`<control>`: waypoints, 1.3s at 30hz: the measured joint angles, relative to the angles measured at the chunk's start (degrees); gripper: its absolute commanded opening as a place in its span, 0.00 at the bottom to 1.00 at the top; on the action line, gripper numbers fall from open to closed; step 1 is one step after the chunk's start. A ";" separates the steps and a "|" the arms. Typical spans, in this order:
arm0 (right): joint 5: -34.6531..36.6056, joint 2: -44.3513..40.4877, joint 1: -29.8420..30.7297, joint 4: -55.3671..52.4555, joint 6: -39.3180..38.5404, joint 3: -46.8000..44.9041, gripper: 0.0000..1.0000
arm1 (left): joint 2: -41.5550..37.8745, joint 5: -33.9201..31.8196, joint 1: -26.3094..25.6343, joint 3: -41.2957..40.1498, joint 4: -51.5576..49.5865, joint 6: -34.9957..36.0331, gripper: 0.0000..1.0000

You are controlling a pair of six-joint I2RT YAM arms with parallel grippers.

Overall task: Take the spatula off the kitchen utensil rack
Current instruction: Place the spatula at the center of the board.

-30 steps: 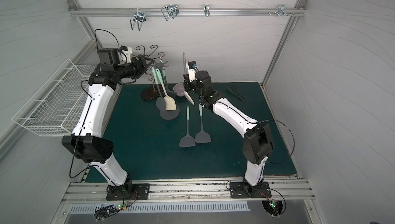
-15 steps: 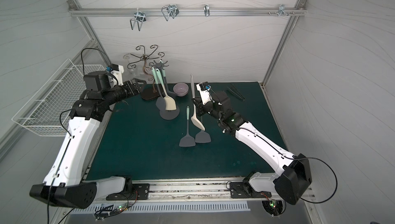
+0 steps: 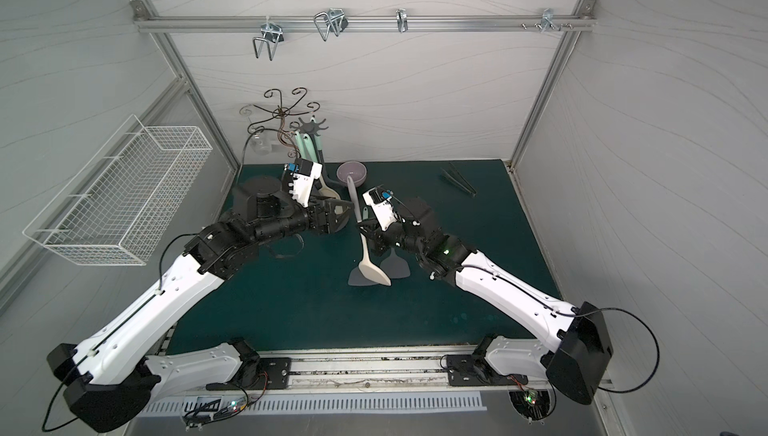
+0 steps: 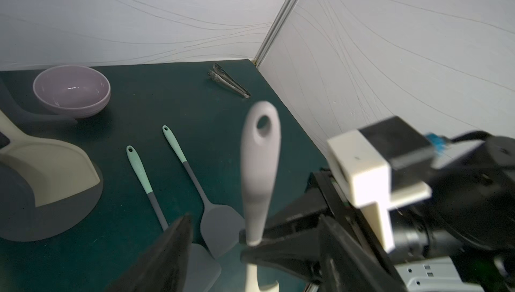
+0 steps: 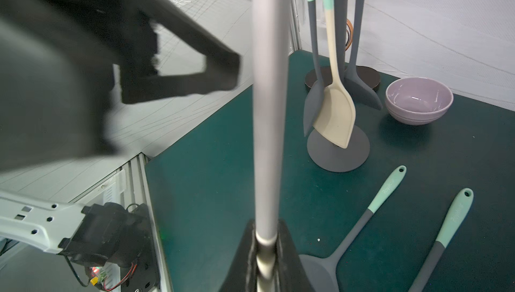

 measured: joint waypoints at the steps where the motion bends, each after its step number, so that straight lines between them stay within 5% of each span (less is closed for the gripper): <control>1: 0.00 -0.07 0.37 -0.07 0.00 0.00 0.00 | 1.01 0.00 0.00 -0.02 0.42 -0.61 0.69; 3: -0.02 -0.11 0.98 -0.17 -0.09 0.00 0.00 | 2.40 -0.02 0.00 0.00 1.16 -1.51 0.53; 7: -0.09 -0.11 1.66 -1.09 -0.31 0.00 0.00 | 3.32 0.20 -0.26 0.20 1.38 -2.45 0.00; 8: -0.17 -0.11 1.68 -1.18 -0.26 0.00 0.03 | 3.30 0.22 -0.57 0.35 1.38 -2.29 0.00; 12: -2.43 -0.42 1.42 -1.73 -0.70 0.15 0.43 | 2.62 -0.07 -0.35 0.46 0.55 0.17 0.00; 17: -22.56 -0.50 -8.52 -6.49 1.62 4.52 0.53 | 0.59 8.70 6.67 0.46 -0.98 6.75 0.00; 21: -37.03 -0.50 -15.96 -4.15 6.34 5.86 0.52 | -0.13 24.98 14.86 0.46 -0.81 10.14 0.00; 28: -50.25 6.84 -11.28 -1.92 9.77 6.84 0.46 | 1.97 47.54 17.18 0.46 3.52 9.68 0.00; 34: -53.31 12.26 -7.78 -0.52 11.80 7.78 0.15 | 4.28 55.17 17.40 0.46 6.99 8.02 0.00; 39: -54.80 13.60 -6.86 3.06 11.74 8.37 0.00 | 4.55 55.69 18.69 0.46 6.54 6.32 0.00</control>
